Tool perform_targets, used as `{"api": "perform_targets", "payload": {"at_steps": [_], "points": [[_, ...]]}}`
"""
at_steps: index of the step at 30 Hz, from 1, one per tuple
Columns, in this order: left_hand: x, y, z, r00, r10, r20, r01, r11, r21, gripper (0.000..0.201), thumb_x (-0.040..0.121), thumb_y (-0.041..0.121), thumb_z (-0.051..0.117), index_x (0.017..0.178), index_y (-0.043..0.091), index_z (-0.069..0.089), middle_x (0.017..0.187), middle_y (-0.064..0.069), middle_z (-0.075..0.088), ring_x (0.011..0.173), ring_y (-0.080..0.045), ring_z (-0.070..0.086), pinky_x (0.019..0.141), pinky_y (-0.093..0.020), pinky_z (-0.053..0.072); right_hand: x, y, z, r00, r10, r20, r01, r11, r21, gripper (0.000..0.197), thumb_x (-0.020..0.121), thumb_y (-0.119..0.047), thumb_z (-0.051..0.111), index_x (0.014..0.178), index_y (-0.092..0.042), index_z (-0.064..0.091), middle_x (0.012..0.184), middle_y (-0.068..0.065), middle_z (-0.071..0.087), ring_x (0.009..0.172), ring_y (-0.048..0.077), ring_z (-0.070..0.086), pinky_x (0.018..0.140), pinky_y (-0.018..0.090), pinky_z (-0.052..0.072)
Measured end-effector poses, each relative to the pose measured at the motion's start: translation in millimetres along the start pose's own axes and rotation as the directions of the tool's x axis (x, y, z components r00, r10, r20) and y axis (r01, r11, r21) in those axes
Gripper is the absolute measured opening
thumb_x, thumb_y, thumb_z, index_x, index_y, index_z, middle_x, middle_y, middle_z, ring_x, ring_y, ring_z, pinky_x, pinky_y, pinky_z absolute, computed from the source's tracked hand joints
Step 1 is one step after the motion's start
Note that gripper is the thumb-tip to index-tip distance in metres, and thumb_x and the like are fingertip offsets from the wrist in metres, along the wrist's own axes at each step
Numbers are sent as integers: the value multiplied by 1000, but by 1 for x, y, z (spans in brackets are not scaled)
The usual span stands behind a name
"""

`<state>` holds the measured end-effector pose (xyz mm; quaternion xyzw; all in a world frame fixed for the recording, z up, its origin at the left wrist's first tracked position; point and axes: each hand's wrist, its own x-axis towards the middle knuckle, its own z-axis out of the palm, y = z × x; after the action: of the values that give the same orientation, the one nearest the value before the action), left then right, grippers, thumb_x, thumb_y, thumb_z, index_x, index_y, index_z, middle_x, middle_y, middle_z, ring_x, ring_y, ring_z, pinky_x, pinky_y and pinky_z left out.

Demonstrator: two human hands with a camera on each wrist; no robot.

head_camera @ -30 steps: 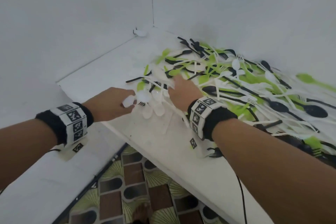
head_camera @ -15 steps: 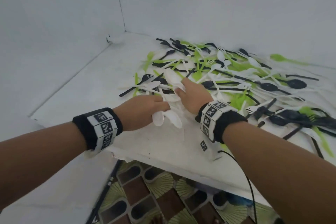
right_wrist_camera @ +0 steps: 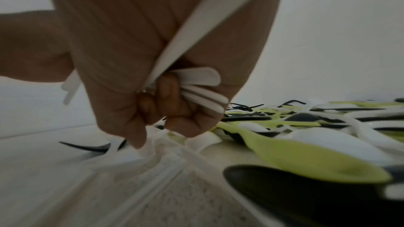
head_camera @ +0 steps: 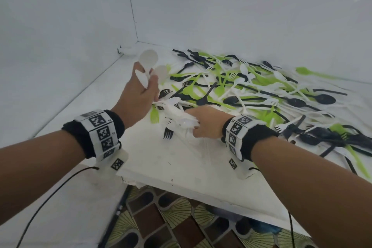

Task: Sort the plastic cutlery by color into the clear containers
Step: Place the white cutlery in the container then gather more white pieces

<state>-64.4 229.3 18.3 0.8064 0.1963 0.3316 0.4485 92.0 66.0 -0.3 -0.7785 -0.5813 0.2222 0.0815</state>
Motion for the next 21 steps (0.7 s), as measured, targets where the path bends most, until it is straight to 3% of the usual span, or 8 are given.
{"api": "perform_targets", "payload": {"at_steps": [4,9,11,13,14,17,19,21], "points": [[-4,-19,-15,996,-94,5,93,989,116,28,103,41,53,111,22,35,65,0,49,53,-18,43,53,-34,38,6,-12,0,993,1,120,28,971,-239,12,87,-16,65,96,-17,58,93,0,64,88,24,61,72,30,47],[-18,-31,-19,978,-157,135,100,929,355,28,100,39,61,111,22,41,62,0,54,42,-5,45,43,-16,34,14,-11,-4,990,-6,143,48,955,-291,9,89,-19,64,94,-15,60,90,1,62,83,23,59,71,31,47],[-20,-38,-17,974,-175,141,113,923,369,25,103,39,56,112,21,41,60,-1,51,41,-7,42,42,-17,33,15,-11,-5,991,-10,134,53,947,-316,10,90,-19,63,96,-11,62,93,4,65,85,24,60,72,31,47],[-18,-43,-17,973,-195,126,133,913,385,21,105,39,51,109,23,38,62,-3,54,46,-10,45,46,-21,37,15,-9,-8,998,-31,59,45,967,-251,15,93,-22,60,101,-10,62,98,6,67,90,26,62,77,33,49],[-15,-44,-17,971,-201,127,138,911,389,19,105,39,48,107,25,35,65,-6,59,52,-18,52,51,-27,42,15,-6,-11,999,-33,-3,31,982,-188,16,94,-25,59,103,-12,61,101,4,66,93,25,61,79,33,49],[-6,-44,-18,961,-215,174,132,909,395,15,106,37,46,109,27,34,77,-7,67,67,-29,64,54,-30,48,21,2,-21,962,34,-272,-23,999,44,22,95,-36,59,110,-20,61,102,0,66,94,21,62,83,35,50],[3,-42,-16,961,-213,175,124,900,418,19,105,37,49,113,24,37,79,-7,65,67,-29,62,55,-32,45,23,5,-28,888,134,-440,-51,979,197,14,94,-36,60,97,-22,60,88,-5,63,83,18,61,74,32,46],[12,-39,-15,963,-215,164,124,890,438,27,101,40,58,110,21,40,78,-5,61,63,-23,55,55,-31,41,25,6,-34,843,229,-487,-101,956,275,21,95,-36,61,82,-21,53,78,-5,57,75,19,56,69,32,40]]}}
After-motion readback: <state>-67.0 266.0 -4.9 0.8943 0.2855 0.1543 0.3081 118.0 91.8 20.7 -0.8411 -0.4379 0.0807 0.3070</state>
